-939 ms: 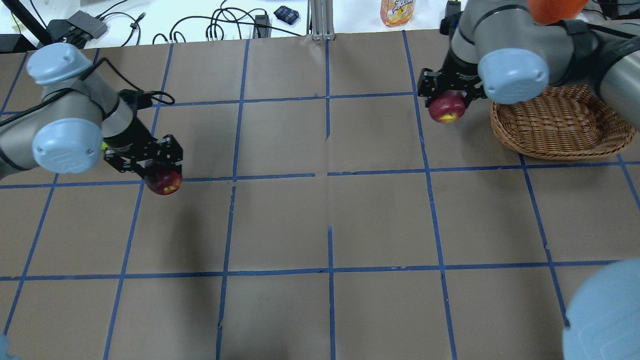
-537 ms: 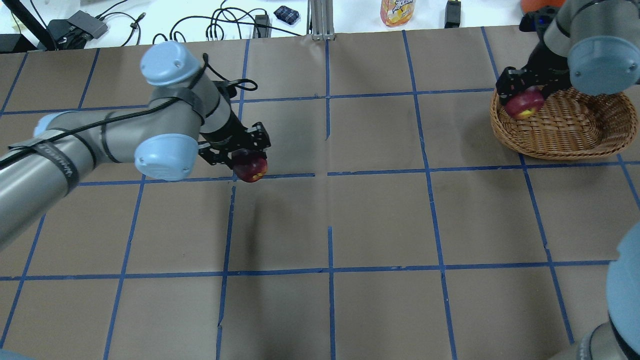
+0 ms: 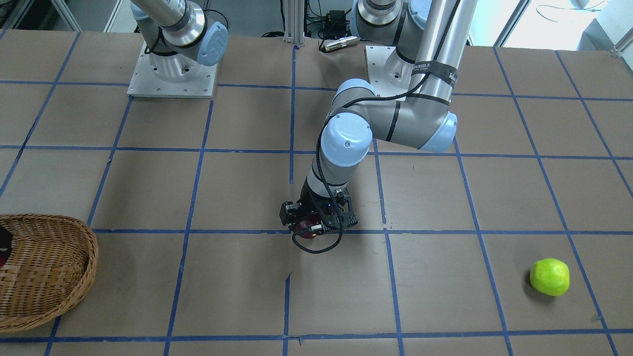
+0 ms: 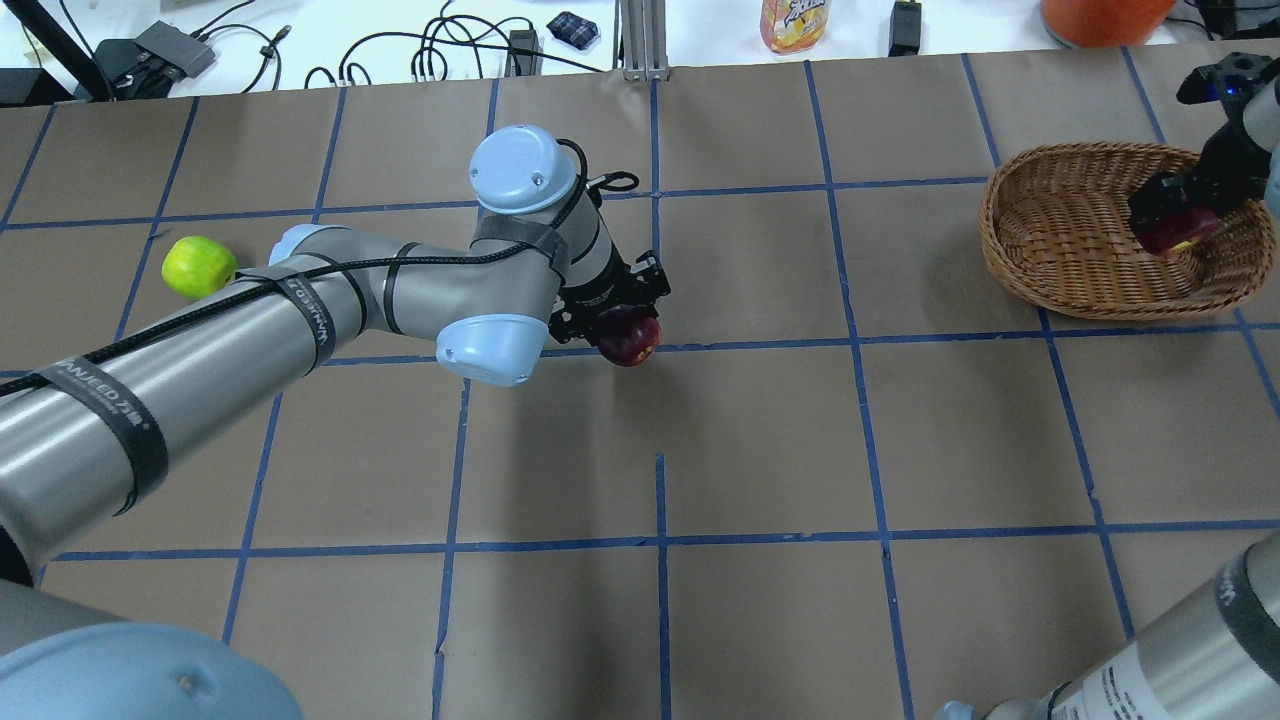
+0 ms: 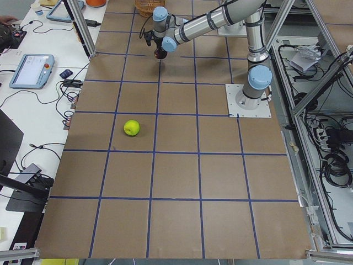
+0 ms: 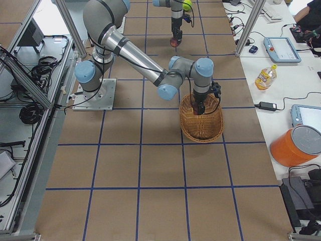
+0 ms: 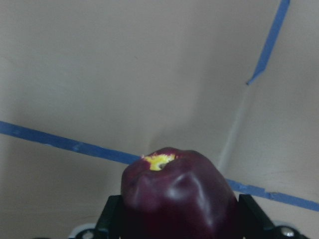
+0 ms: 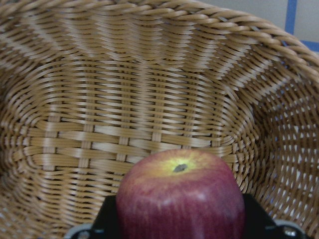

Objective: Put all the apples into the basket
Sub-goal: 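Set the dark red apple at center with left gripper, reach toward green apple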

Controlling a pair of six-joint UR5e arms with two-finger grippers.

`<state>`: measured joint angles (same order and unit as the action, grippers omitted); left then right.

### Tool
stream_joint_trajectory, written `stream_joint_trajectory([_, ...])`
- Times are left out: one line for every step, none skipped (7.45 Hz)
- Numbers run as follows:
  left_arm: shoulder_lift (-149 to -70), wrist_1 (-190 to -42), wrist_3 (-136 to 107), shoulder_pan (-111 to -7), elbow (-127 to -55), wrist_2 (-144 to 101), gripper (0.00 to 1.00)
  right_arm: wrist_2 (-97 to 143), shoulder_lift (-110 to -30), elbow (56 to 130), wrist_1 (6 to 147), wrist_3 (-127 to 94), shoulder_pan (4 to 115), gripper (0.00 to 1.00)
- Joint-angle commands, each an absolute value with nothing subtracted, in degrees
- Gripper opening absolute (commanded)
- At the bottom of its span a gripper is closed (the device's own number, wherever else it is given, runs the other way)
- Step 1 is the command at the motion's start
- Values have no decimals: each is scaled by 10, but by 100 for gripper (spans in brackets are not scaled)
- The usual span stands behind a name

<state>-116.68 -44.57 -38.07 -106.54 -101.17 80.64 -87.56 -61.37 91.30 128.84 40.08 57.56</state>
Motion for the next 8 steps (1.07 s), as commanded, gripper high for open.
stream_joint_trajectory([-1196,-426,-417,-1098,-996,790,99,-858,-582,907,1319,447,549,60])
stream_joint_trajectory([-1205,-425,-410,-1098,-991,787,100,-859,-586,908,1311,446,548,100])
stream_joint_trajectory([-1199,-425,-401,-1093,-977,787,100,-858,-594,909,1303,442,552,100])
stream_joint_trajectory([-1176,-438,-362,-1054,-964,788,100,-858,-615,909,1267,436,555,100])
stream_joint_trajectory([-1149,-497,-303,-1004,-948,784,100,-858,-629,909,1250,420,569,100])
stream_joint_trajectory([-1120,-583,-220,-946,-934,755,100,-860,-641,913,1245,401,590,100])
stream_joint_trajectory([-1094,-647,-119,-890,-934,759,100,-861,-659,923,1218,387,614,100])
stream_joint_trajectory([-1080,-674,-29,-834,-934,774,100,-862,-684,933,1177,354,647,100])
